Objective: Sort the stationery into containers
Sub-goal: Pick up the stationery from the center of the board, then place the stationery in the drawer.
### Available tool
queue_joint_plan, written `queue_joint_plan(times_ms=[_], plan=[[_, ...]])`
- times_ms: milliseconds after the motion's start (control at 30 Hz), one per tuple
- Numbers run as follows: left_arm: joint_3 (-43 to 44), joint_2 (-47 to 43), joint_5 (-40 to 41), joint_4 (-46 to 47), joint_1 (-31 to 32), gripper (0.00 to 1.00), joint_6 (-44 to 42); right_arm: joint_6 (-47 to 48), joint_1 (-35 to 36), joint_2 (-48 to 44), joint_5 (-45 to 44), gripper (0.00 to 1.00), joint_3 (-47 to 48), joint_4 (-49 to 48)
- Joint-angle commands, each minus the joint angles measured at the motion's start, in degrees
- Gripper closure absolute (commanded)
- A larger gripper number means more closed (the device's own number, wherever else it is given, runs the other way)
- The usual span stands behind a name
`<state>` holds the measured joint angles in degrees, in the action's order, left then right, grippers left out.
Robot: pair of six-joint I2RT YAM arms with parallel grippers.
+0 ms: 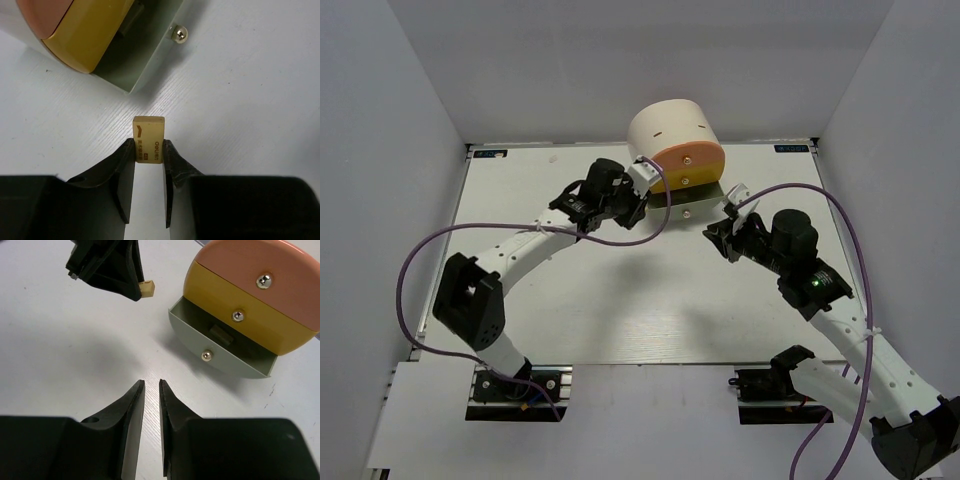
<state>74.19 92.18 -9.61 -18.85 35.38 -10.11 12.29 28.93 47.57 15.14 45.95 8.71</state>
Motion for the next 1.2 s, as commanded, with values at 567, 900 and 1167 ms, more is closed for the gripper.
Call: queue_joint_plan(times_ms=[567, 900, 1167], plan=[[9.0, 10.8, 3.2, 12.6, 0.6, 0.81, -4.5, -1.2, 0.2, -1.3, -2.3, 0.75, -0.5, -3.9], [10.0, 14.8, 7.8, 16.4, 2.9, 0.80, -4.5, -1.3, 0.3, -1.4, -2.0, 0.75, -0.8, -4.0], [11.9, 17.4, 10.6, 16.2, 3.9, 0.51, -4.0, -1.2, 0.2, -2.3, -2.3, 0.75, -0.9, -4.1]])
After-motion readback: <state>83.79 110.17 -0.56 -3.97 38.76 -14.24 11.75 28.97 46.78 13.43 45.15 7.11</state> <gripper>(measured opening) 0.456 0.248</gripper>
